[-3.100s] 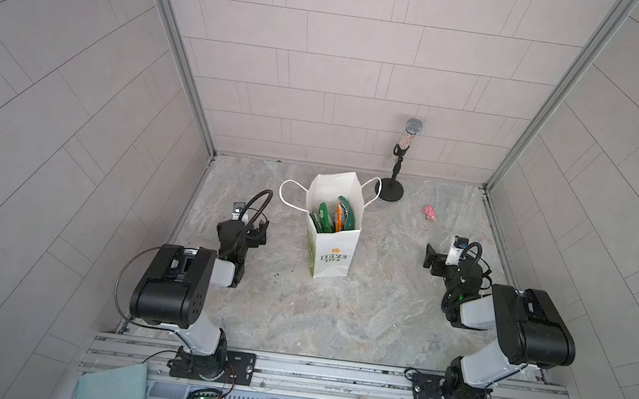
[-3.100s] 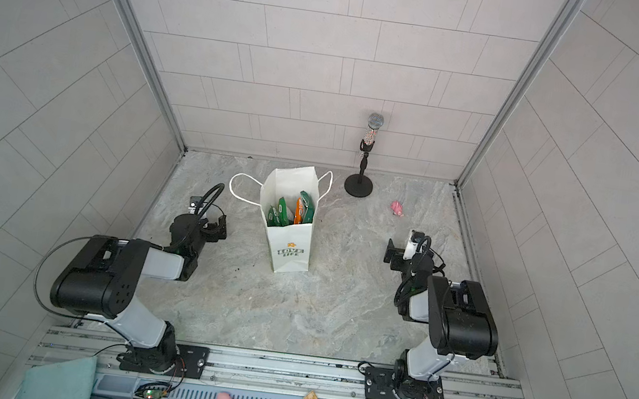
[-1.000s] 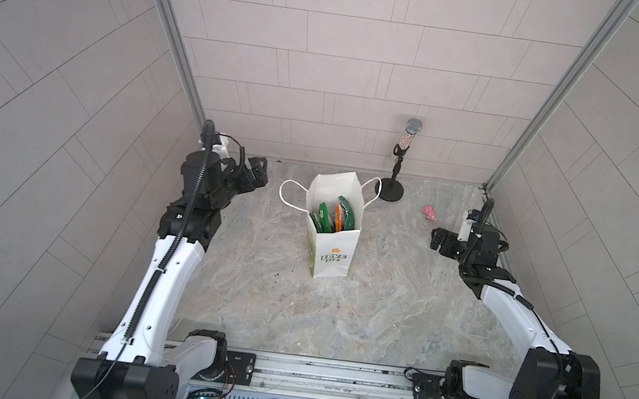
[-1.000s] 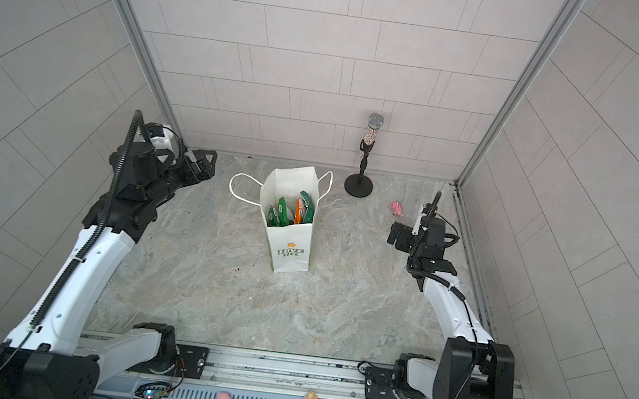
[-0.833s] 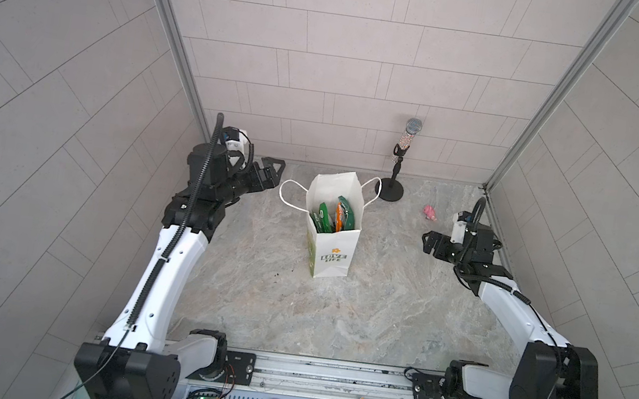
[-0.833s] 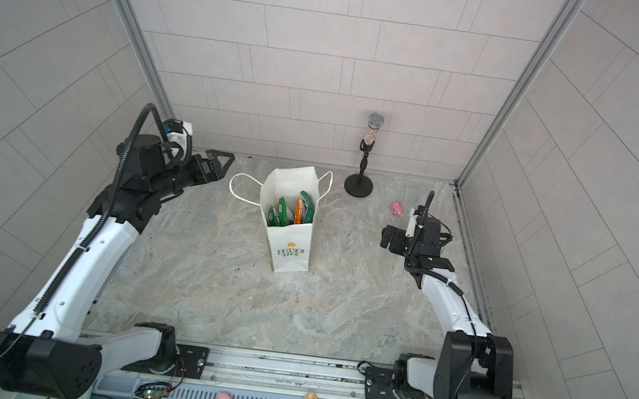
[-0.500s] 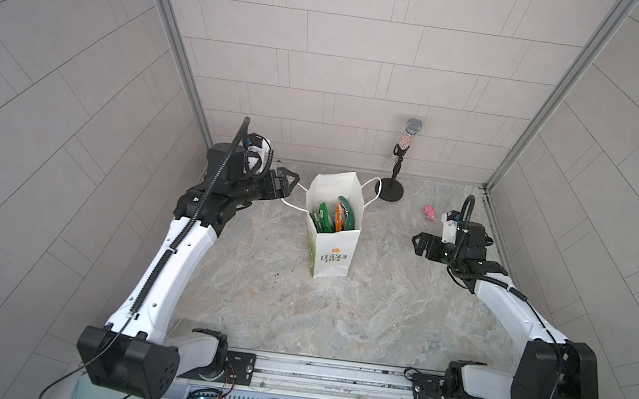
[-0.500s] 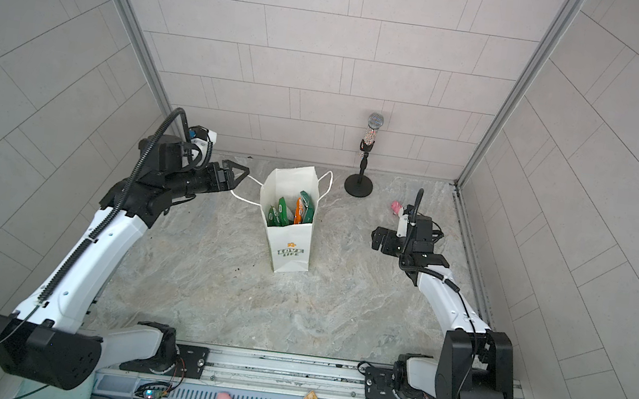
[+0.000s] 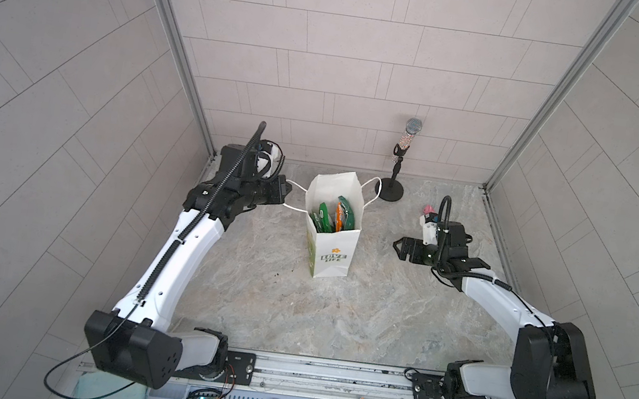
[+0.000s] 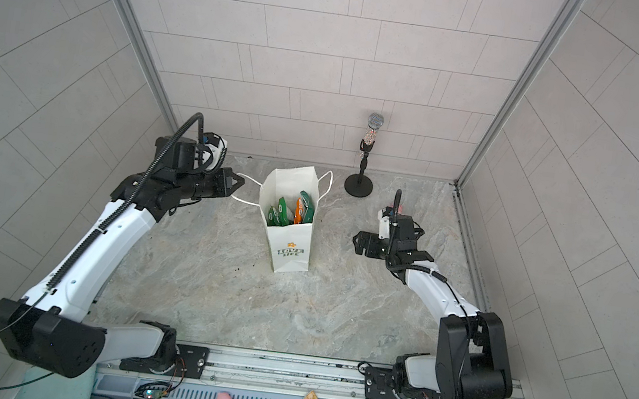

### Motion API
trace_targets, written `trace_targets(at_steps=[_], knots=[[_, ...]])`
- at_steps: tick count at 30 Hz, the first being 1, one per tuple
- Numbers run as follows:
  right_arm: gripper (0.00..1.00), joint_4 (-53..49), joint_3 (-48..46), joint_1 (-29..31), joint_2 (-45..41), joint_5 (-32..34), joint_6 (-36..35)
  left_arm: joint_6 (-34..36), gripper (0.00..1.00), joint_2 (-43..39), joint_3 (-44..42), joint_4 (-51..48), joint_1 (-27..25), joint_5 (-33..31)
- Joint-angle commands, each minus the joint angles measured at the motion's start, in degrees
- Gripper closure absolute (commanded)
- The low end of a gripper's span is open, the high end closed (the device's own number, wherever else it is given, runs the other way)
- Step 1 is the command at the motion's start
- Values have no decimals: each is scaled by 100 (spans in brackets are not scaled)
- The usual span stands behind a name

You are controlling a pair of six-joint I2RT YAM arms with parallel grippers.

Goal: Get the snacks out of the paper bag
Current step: 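Raise the left gripper to the bag's top edge while the right gripper approaches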

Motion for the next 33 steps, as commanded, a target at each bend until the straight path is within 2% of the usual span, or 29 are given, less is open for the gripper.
trace_targets(at_steps=[1, 16, 24, 33], knots=[[5, 284, 6, 340, 205, -110, 210, 262, 100, 33, 396, -158, -15, -83], [11, 1391, 426, 1897, 1470, -159, 1123, 871, 100, 889, 1883, -596, -22, 33], [11, 1945, 757, 2586, 2054, -103, 1587, 926, 100, 1265, 2517, -630, -74, 537], [10, 1852, 762, 2778, 2018, 489, 1686, 1076, 100, 1391, 2637, -734, -642, 828]])
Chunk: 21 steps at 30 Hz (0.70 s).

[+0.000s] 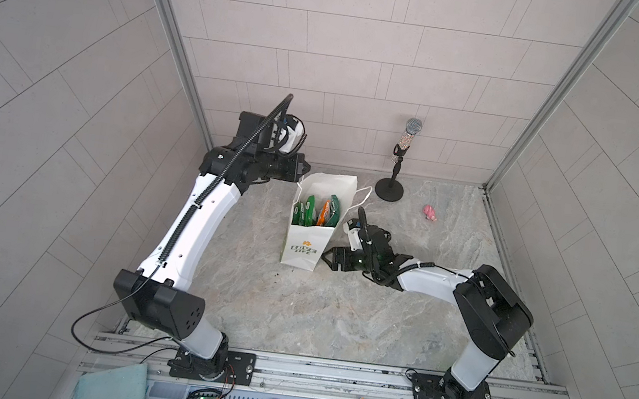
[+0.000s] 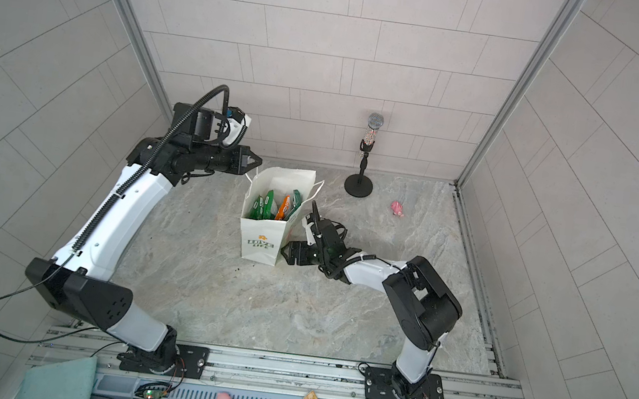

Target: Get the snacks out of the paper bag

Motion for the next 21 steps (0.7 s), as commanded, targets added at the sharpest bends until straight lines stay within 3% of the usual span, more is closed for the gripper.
trace_targets(at_steps=[1, 6, 13, 21], knots=[[9, -158, -195, -16, -290, 593, 37, 164, 100, -61, 275, 275, -268, 297], [6, -775, -996, -328, -1130, 1341, -94, 263, 100, -87, 149, 193, -700, 271], [6, -1777, -1871, -1577, -2569, 1649, -364, 298, 100, -99, -22, 184, -1384, 205], [6, -3266, -1326, -2812, -3682, 1977, -1054, 244, 100, -186, -174, 114, -1998, 83]])
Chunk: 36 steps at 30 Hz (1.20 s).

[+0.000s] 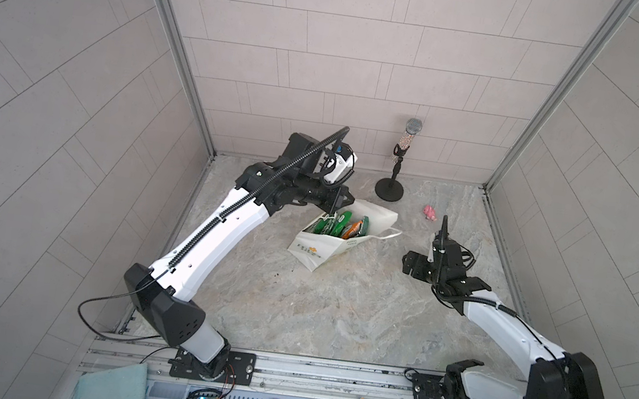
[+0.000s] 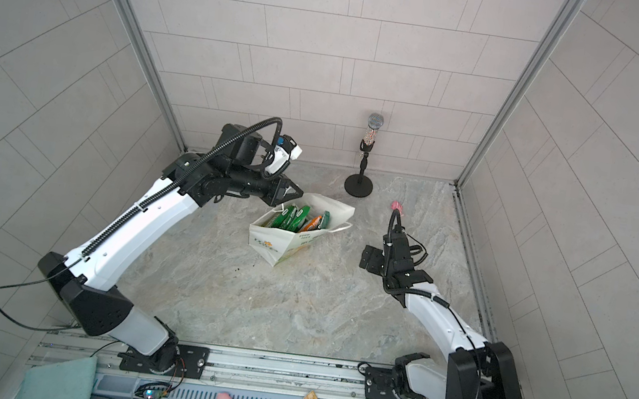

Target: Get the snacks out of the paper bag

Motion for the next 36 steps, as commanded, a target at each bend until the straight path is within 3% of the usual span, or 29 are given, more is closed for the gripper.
trace_targets(at_steps=[1, 10, 14, 21, 26, 32, 36], knots=[[7, -888, 424, -241, -376, 174, -480, 11, 100, -215, -93, 195, -213, -14], [10, -1511, 1213, -260, -1243, -1327, -708, -927, 100, -317, -782, 1176, -392, -438], [11, -1693, 1568, -235, -1509, -1617, -731, -1246, 100, -261, -908, 1485, -505, -445], [13, -1542, 2328, -140, -1215, -2517, -688, -1501, 100, -191, -684, 1557, -888, -647], [15, -1629, 2700, 344, -790, -2964, -831, -1639, 100, -237, -740, 1656, -932, -987], [17, -1605, 2490, 1263, -342, -2697, -1062, -1922, 100, -268, -863, 1899, -997, -959], [19, -1392, 2291, 1481, -122, -2431, -985, -2027, 100, -260, -886, 1966, -1075, -849]])
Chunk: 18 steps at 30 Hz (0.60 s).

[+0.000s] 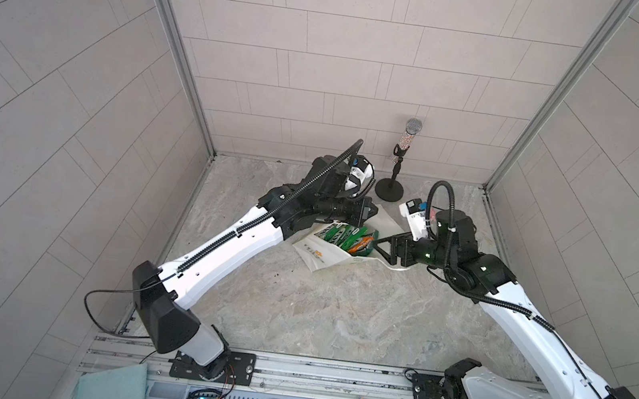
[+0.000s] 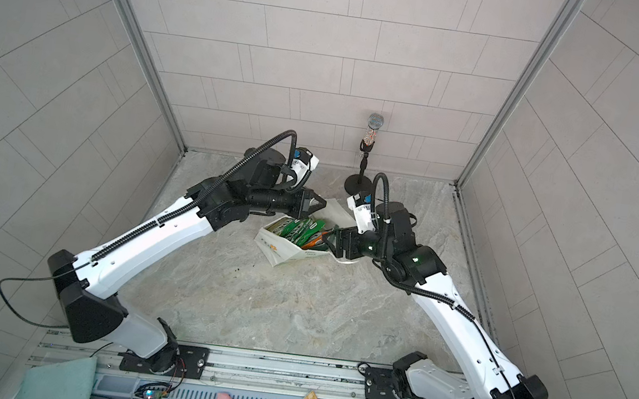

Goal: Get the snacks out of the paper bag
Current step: 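Hold the tipped bag with the left gripper while the right gripper moves to its opening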

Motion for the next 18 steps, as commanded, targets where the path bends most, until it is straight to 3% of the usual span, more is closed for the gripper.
trace_targets(at_steps=[1, 8, 18], knots=[[20, 168, -127, 89, 125, 301, -65, -163, 100, -116, -11, 302, -115, 100], [28, 114, -538, 135, 281, 854, -80, -193, 100, -205, -181, 309, -274, -31], [28, 174, -1402, 170, -146, 1813, -96, -685, 100, -294, -675, 683, -653, -121]])
